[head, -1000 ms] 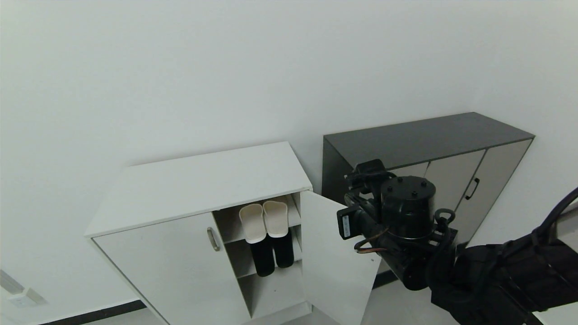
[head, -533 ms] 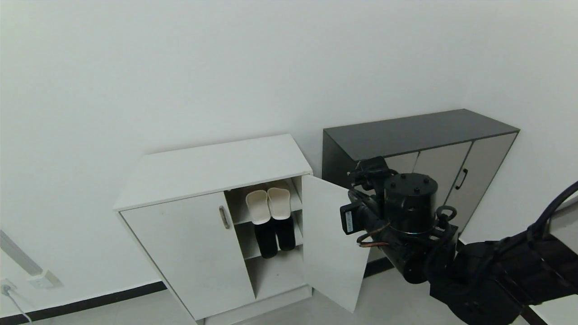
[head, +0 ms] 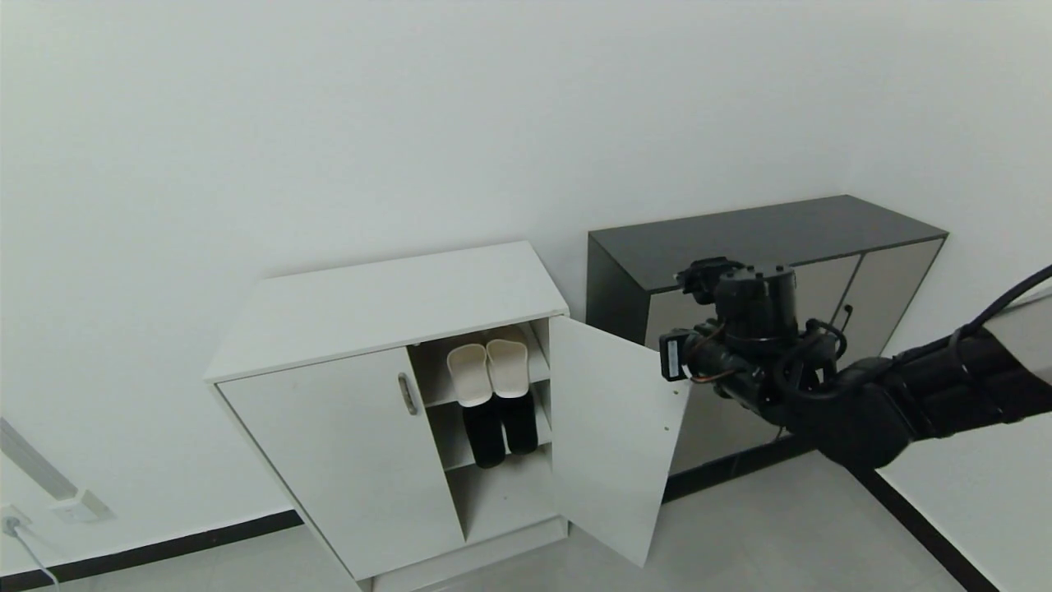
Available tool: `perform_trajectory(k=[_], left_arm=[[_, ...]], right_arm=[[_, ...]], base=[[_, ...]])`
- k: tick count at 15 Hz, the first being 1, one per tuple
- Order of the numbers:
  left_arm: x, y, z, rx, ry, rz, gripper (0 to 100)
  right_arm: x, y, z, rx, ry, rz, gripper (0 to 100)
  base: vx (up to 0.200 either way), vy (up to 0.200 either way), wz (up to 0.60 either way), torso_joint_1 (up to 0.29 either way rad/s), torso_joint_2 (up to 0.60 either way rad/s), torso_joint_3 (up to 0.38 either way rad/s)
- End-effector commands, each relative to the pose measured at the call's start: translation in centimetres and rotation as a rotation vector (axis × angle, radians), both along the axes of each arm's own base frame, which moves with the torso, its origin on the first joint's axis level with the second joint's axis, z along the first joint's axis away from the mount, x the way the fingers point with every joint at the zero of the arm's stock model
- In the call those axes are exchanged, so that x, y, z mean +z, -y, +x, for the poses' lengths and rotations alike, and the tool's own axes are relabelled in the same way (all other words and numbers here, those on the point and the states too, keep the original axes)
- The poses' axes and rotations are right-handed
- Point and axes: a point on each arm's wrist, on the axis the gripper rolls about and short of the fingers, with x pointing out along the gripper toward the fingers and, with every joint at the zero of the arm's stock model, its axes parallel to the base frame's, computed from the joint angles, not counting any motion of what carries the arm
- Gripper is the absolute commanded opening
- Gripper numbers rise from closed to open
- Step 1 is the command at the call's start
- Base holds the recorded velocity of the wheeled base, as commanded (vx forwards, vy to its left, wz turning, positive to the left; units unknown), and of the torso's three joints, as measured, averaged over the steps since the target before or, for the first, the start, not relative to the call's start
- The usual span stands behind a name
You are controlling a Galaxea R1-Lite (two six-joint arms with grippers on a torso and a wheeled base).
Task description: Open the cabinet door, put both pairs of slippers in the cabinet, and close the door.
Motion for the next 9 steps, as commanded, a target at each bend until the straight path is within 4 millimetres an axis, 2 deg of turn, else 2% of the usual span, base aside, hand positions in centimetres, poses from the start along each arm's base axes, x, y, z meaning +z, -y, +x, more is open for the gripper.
perform_trajectory(k=[1,3,4,6,9], left_arm=[[0.0,0.0,0.0,0.000,-0.002,0.000,0],[0.0,0.0,0.0,0.000,-0.002,0.000,0],[0.0,0.0,0.0,0.000,-0.002,0.000,0],[0.0,0.0,0.0,0.000,-0.002,0.000,0],[0.0,0.0,0.0,0.000,-0.002,0.000,0]], right_arm=[[0.9,1.6,3.0,-0.040,-0.026,0.058,0],[-0.1,2.2,6.2,-0.078,-0.038,0.066,0],[-0.3,2.2,6.6,-0.083,-0.038,0.066,0],[-2.2,2.7,8.7,-0.111,-0.056,0.061,0],[-4.0,3.2,9.7,-0.120,-0.091,0.075,0]], base=[[0.000,0.000,0.00,0.000,0.00,0.000],[0.000,0.000,0.00,0.000,0.00,0.000],[0.000,0.000,0.00,0.000,0.00,0.000],[0.000,0.000,0.00,0.000,0.00,0.000],[0.000,0.000,0.00,0.000,0.00,0.000]])
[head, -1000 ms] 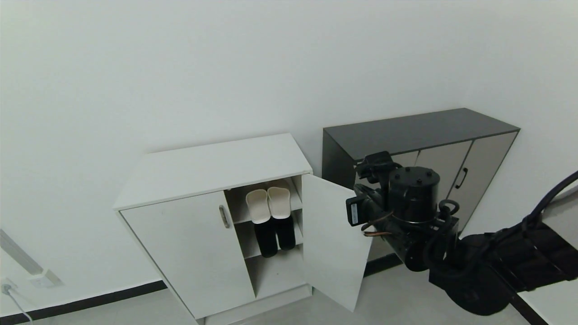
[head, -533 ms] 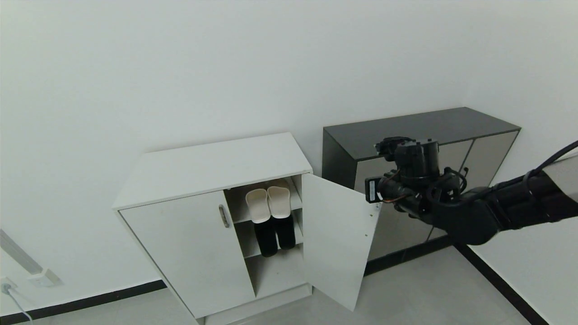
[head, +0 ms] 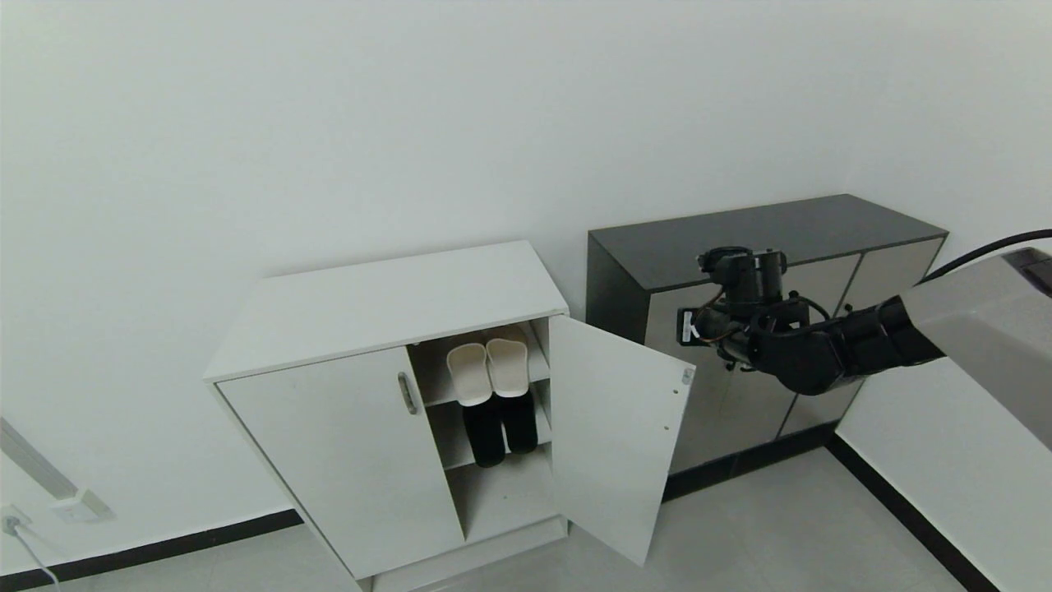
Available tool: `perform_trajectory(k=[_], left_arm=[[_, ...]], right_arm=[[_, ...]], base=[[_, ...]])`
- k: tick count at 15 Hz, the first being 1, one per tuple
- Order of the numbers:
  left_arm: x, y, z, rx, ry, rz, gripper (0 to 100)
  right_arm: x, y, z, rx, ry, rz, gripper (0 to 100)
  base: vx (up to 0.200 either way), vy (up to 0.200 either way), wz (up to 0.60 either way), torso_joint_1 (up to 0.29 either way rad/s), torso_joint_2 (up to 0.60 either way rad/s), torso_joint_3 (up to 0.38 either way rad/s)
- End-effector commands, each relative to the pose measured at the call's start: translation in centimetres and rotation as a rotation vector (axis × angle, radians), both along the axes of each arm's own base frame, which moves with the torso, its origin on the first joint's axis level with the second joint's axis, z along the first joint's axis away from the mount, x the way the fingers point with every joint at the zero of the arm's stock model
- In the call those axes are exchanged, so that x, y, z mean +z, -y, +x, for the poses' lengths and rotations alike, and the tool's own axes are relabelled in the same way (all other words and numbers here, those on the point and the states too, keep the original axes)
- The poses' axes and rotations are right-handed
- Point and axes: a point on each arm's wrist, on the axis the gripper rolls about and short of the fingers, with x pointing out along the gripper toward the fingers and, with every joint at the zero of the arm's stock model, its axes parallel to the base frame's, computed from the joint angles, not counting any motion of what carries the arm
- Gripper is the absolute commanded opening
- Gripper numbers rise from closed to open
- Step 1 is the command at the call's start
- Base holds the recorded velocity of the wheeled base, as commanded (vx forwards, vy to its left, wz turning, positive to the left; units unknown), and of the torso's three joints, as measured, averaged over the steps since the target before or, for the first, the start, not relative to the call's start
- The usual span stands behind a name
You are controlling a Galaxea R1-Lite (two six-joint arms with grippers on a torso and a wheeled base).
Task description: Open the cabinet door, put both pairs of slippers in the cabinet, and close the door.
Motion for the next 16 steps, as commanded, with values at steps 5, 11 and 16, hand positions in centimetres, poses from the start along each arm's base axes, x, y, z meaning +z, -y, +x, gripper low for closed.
perform_trajectory(k=[5,11,16], left_arm=[[0.0,0.0,0.0,0.000,-0.002,0.000,0],[0.0,0.0,0.0,0.000,-0.002,0.000,0],[0.0,0.0,0.0,0.000,-0.002,0.000,0]], right_arm=[[-3.8,-0.1,1.6,-0.012,-0.063,-0.016,0],[-5.4,-0.3,2.2,-0.013,-0.086,-0.024,0],[-5.5,-0.6,2.0,-0.008,-0.090,-0.026,0]], base=[[0.000,0.000,0.00,0.000,0.00,0.000],[0.000,0.000,0.00,0.000,0.00,0.000],[0.000,0.000,0.00,0.000,0.00,0.000]])
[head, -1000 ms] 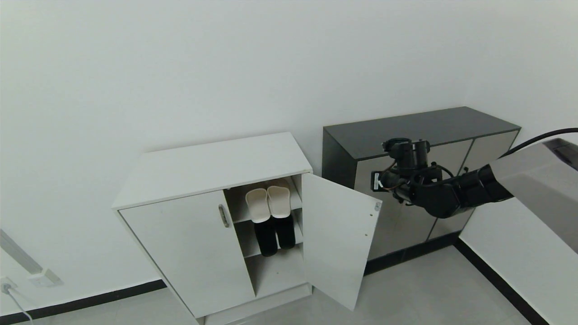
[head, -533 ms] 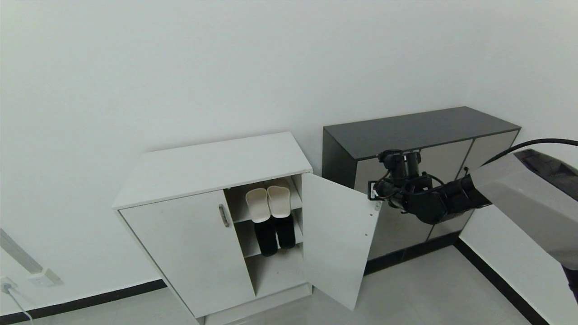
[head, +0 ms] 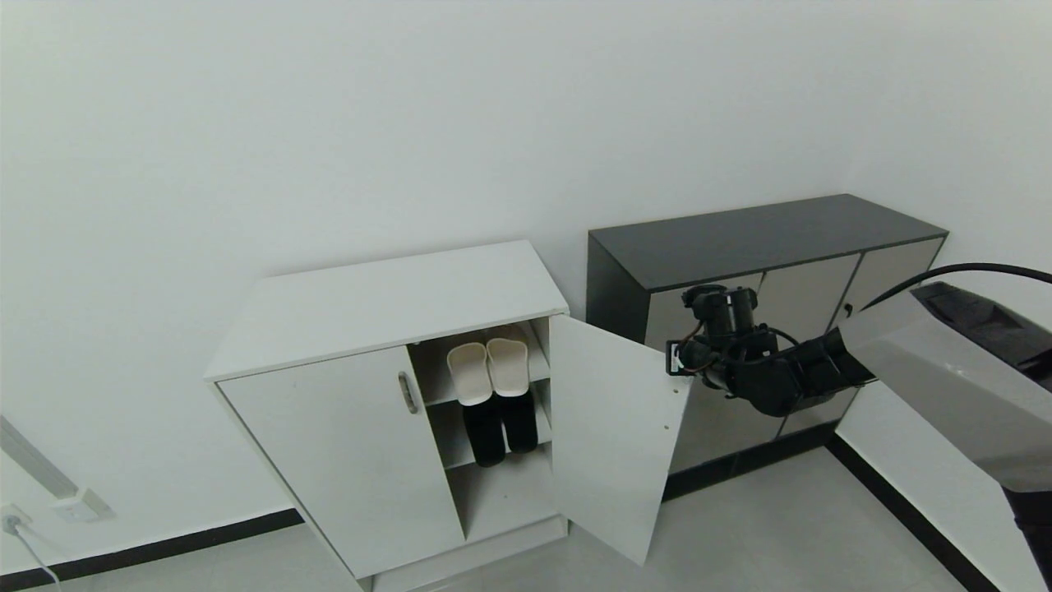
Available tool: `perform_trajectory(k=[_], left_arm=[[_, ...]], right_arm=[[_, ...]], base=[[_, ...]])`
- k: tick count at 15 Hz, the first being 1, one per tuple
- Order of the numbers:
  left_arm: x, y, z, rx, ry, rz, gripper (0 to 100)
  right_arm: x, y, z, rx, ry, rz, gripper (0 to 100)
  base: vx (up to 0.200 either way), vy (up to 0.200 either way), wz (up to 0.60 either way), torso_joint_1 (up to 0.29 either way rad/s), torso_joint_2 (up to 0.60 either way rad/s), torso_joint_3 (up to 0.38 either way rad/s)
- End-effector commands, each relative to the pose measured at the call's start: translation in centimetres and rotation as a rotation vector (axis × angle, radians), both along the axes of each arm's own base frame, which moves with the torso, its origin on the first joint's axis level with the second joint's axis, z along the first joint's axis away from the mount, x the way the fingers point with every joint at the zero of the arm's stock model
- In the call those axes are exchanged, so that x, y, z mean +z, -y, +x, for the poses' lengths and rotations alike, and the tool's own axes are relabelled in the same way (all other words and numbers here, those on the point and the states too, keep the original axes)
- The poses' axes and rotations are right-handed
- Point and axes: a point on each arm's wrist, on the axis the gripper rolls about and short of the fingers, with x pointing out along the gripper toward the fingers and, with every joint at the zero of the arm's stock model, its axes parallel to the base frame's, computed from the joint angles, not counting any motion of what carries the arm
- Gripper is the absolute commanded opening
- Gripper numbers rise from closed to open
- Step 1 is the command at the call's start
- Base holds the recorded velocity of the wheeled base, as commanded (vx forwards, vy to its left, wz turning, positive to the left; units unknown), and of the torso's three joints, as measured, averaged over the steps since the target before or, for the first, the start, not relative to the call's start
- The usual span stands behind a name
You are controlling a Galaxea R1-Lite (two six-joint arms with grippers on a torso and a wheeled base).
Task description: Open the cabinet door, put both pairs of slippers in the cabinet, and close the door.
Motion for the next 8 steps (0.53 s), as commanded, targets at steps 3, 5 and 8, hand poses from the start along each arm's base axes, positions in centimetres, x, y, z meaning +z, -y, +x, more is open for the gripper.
perform_trajectory(k=[3,5,8], left_arm=[[0.0,0.0,0.0,0.000,-0.002,0.000,0],[0.0,0.0,0.0,0.000,-0.002,0.000,0],[0.0,0.0,0.0,0.000,-0.002,0.000,0]], right_arm=[[-0.3,-0.5,-0.5,0.012,-0.012,-0.006,0],[-0.3,-0.9,-1.0,0.023,-0.021,-0.003,0],[0.6,-3.4,-4.1,0.091,-0.018,0.012,0]], base=[[0.000,0.000,0.00,0.000,0.00,0.000],[0.000,0.000,0.00,0.000,0.00,0.000],[0.000,0.000,0.00,0.000,0.00,0.000]])
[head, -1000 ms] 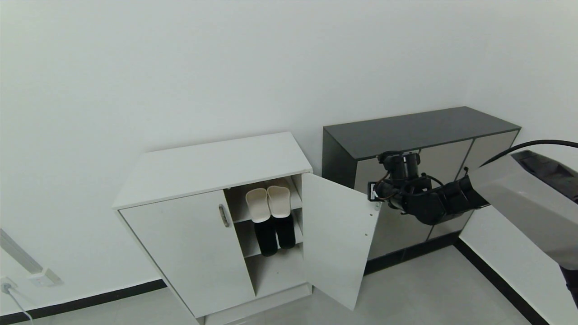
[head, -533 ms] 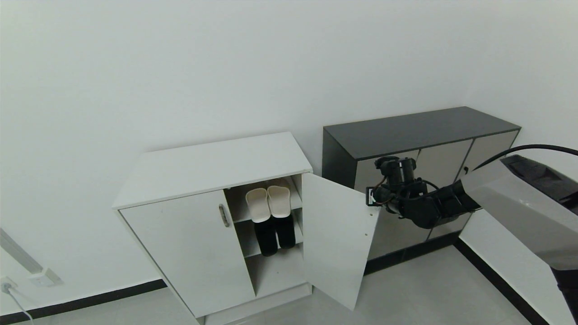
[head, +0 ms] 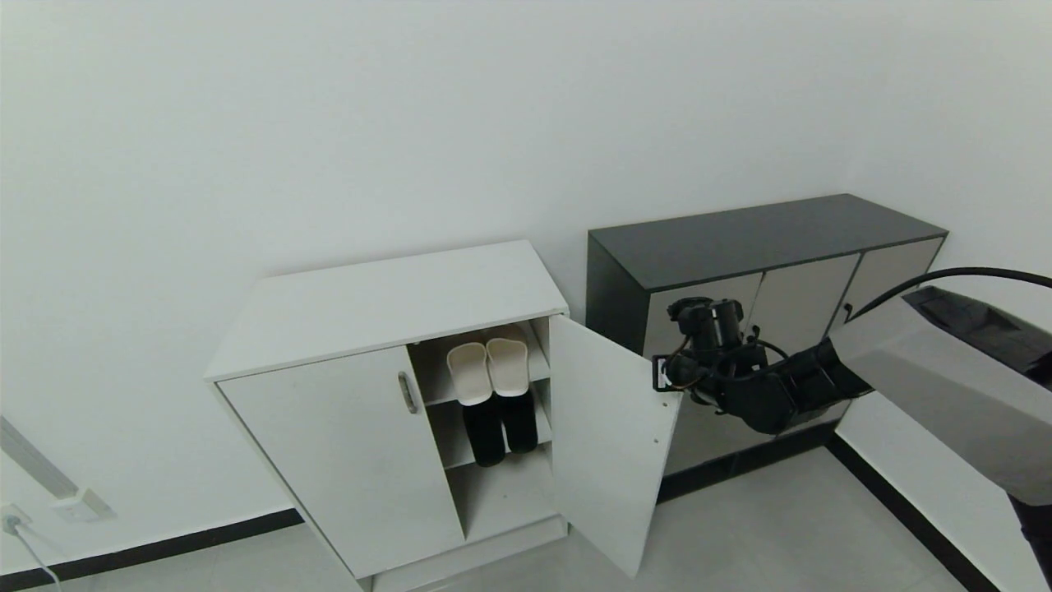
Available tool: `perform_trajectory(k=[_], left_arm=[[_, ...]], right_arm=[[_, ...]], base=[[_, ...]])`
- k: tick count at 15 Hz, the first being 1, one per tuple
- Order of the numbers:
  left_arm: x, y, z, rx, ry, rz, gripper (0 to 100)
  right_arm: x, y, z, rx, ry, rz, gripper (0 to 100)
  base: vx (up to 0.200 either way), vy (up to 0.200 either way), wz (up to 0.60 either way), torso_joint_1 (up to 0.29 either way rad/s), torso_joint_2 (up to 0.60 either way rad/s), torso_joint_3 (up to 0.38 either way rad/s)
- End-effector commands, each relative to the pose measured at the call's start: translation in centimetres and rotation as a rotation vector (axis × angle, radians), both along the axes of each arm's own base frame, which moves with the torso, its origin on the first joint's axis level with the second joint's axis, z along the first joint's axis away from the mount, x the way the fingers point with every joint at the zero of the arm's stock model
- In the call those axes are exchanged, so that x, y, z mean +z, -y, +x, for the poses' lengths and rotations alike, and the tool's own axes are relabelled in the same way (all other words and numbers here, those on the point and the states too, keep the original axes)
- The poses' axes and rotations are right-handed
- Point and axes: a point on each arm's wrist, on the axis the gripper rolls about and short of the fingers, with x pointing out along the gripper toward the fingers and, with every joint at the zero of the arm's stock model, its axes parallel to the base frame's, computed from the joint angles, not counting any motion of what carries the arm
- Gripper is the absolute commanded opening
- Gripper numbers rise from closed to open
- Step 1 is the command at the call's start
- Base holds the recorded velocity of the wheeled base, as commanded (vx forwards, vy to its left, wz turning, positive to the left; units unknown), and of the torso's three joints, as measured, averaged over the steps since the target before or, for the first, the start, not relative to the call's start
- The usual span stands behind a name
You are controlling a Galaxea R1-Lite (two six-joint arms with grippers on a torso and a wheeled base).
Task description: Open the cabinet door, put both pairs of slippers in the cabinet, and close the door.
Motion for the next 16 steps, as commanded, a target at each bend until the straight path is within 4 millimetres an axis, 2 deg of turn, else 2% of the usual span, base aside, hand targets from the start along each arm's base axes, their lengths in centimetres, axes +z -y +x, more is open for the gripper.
perform_trajectory(k=[1,3,4,5,7,9,13,16], left_arm=[[0.0,0.0,0.0,0.000,-0.002,0.000,0],[0.0,0.0,0.0,0.000,-0.002,0.000,0],[0.0,0.0,0.0,0.000,-0.002,0.000,0],[0.0,0.0,0.0,0.000,-0.002,0.000,0],[0.0,0.0,0.0,0.000,-0.002,0.000,0],[0.0,0.0,0.0,0.000,-0.002,0.000,0],[0.0,0.0,0.0,0.000,-0.002,0.000,0],[0.0,0.0,0.0,0.000,-0.002,0.000,0]], right_arm=[[1.6,-2.2,-3.0,0.071,0.036,0.012,0],[2.0,-3.7,-5.3,0.132,0.053,0.018,0],[2.3,-4.7,-7.3,0.178,0.050,0.018,0],[2.6,-5.3,-8.5,0.205,0.049,0.020,0],[3.0,-6.0,-9.8,0.237,0.057,0.024,0],[2.8,-5.7,-9.2,0.224,0.056,0.022,0],[-0.5,-3.8,-6.2,0.148,0.003,-0.009,0],[-2.5,-4.1,-5.7,0.150,-0.030,-0.026,0]], base=[[0.000,0.000,0.00,0.000,0.00,0.000],[0.000,0.000,0.00,0.000,0.00,0.000],[0.000,0.000,0.00,0.000,0.00,0.000],[0.000,0.000,0.00,0.000,0.00,0.000],[0.000,0.000,0.00,0.000,0.00,0.000],[0.000,0.000,0.00,0.000,0.00,0.000],[0.000,0.000,0.00,0.000,0.00,0.000],[0.000,0.000,0.00,0.000,0.00,0.000]])
